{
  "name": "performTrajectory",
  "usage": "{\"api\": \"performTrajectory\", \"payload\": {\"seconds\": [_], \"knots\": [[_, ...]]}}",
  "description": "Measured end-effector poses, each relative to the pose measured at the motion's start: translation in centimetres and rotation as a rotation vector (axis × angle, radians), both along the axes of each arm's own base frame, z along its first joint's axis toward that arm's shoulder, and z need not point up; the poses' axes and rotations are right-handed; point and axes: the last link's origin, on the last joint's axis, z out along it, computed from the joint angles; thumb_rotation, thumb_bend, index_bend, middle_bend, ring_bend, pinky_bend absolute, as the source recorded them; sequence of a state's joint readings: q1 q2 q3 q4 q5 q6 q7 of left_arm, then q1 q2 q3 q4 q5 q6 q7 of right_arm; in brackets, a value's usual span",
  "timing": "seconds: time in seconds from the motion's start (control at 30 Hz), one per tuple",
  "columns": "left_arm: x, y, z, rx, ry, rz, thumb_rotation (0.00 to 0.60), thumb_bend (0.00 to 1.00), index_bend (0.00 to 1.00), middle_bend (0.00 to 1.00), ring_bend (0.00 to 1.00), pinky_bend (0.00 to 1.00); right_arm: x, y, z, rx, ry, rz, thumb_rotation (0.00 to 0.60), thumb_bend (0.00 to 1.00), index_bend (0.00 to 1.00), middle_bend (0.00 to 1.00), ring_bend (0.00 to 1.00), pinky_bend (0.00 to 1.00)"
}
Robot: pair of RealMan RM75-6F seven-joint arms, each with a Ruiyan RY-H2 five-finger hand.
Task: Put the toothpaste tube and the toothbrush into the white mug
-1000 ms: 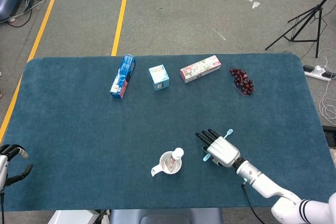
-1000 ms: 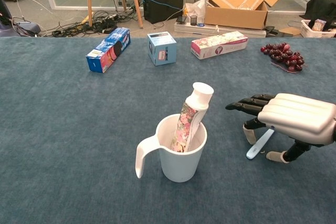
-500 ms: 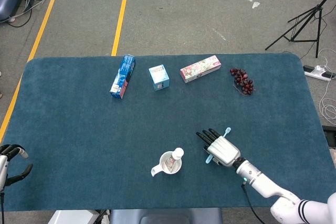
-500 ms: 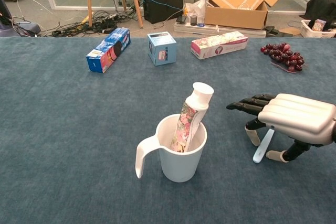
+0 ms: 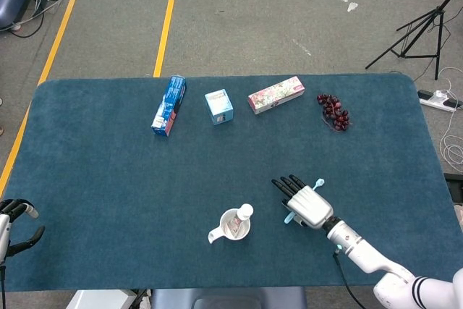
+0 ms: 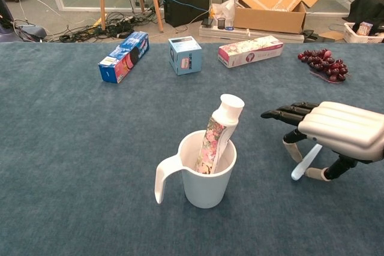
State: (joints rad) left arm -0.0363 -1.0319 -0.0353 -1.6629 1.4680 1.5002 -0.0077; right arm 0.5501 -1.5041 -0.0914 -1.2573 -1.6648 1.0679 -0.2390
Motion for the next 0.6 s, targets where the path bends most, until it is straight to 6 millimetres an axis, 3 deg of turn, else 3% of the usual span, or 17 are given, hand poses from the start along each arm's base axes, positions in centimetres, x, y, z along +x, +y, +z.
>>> {"api": "performTrajectory", "payload": {"seconds": [0.6], "knots": [[-0.1, 0.1, -0.2, -0.006, 0.009, 0.004, 0.6, 0.25, 0.51, 0.4, 0.31, 0.33, 1.4, -0.3, 3.0, -0.075, -0.078, 0.016, 0.6, 0.21, 0.58, 0.02, 0.0, 0.11]]}}
